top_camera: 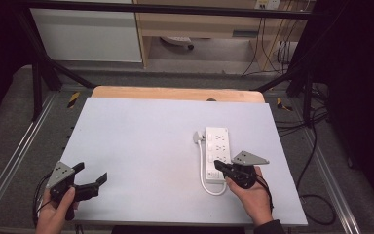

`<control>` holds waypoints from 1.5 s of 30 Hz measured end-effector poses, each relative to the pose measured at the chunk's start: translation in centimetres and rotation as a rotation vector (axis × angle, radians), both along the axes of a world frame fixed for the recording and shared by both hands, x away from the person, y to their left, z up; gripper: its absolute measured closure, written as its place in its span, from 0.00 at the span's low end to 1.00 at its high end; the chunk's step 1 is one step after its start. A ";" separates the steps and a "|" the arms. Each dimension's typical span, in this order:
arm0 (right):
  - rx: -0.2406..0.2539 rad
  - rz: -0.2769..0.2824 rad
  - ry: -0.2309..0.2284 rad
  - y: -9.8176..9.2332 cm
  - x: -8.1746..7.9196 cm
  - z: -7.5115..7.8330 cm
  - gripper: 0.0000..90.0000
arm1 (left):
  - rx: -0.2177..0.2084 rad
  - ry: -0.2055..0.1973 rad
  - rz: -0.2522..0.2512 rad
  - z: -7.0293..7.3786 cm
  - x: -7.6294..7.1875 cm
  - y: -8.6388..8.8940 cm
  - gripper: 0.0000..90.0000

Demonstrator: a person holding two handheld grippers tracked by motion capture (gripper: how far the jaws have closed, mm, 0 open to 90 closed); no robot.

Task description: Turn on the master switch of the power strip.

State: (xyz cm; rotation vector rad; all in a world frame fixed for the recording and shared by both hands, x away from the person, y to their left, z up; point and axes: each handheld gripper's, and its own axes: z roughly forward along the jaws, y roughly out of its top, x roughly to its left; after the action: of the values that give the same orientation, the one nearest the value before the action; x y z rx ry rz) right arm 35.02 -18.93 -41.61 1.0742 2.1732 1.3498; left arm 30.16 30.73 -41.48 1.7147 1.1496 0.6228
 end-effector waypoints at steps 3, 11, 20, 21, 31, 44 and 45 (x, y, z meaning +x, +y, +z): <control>0.008 -0.004 -0.008 -0.1 0.0 0.3 1.00 | 0.001 0.000 -0.001 0.0 0.0 0.0 0.07; 0.027 -0.026 -0.027 -0.7 0.0 0.9 0.99 | 0.001 0.000 0.000 0.0 0.0 0.0 0.07; 0.041 -0.045 -0.039 -1.3 0.1 1.2 0.95 | 0.001 0.001 0.000 0.0 0.0 0.0 0.07; 0.040 -0.045 -0.041 -1.4 0.1 1.2 0.95 | 0.003 0.001 0.000 0.0 0.0 0.0 0.07; 0.053 -0.080 -0.043 -1.7 0.2 1.5 0.78 | 0.004 0.001 -0.001 0.0 0.0 0.0 0.07; 0.050 -0.153 -0.043 -2.2 0.4 2.1 0.39 | 0.000 0.001 0.002 0.0 0.0 0.1 0.07; 0.052 -0.159 -0.041 -2.3 0.5 2.1 0.35 | -0.001 0.000 0.002 0.0 0.0 0.1 0.07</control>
State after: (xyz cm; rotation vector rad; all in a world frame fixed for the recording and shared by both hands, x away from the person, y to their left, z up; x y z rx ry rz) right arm 35.49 -21.20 -39.50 1.2008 1.9879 1.3500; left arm 30.16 30.78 -41.51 1.7134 1.1519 0.6234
